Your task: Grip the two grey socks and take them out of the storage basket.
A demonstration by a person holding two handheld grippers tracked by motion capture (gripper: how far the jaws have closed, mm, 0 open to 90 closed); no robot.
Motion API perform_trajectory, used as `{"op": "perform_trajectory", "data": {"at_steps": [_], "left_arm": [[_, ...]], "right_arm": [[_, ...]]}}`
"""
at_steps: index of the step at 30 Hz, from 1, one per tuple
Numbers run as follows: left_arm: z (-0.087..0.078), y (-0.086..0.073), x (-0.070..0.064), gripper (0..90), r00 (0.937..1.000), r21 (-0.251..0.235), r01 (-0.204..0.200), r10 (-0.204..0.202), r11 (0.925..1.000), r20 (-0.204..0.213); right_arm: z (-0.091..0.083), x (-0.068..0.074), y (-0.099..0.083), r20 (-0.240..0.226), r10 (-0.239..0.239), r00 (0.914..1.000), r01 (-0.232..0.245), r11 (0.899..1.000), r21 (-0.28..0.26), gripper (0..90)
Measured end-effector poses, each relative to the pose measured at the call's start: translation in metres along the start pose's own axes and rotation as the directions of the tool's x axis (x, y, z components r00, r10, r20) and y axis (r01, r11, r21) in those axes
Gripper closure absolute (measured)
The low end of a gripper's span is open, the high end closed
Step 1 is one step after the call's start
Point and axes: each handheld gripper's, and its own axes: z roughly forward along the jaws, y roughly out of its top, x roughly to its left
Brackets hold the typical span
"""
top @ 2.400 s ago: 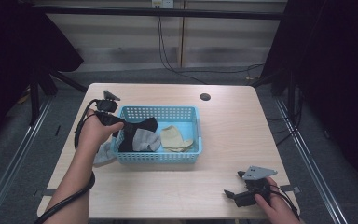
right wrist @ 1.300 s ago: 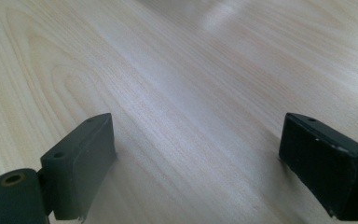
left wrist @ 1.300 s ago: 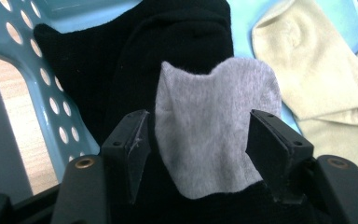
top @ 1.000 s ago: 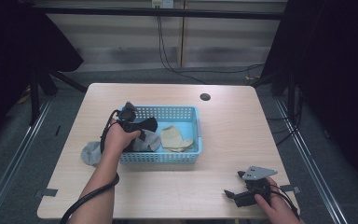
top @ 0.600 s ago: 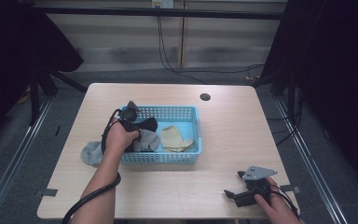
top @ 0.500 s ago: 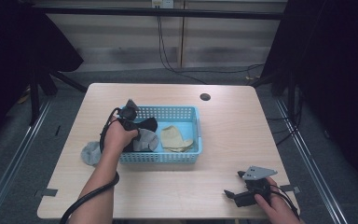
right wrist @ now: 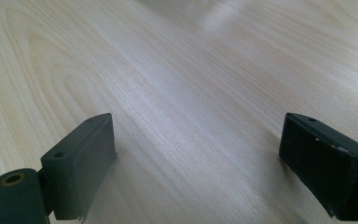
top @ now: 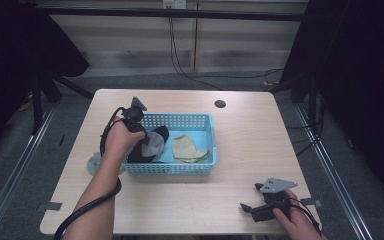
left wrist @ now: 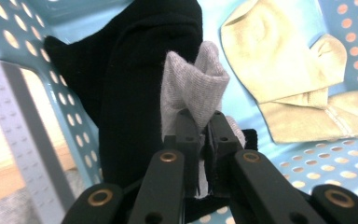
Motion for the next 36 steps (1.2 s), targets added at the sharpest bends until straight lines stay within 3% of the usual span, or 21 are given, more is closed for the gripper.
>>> {"op": "perform_trajectory", "data": {"at_steps": [36], "left_arm": [[-0.075,0.011,0.002,85.5,0.9998,0.045,-0.016,0.016,0.9989,-0.014]], "right_arm": [[0.000,0.000,0.000,0.000,-0.003,1.0000,0.003,1.000,0.001,10.2]]}}
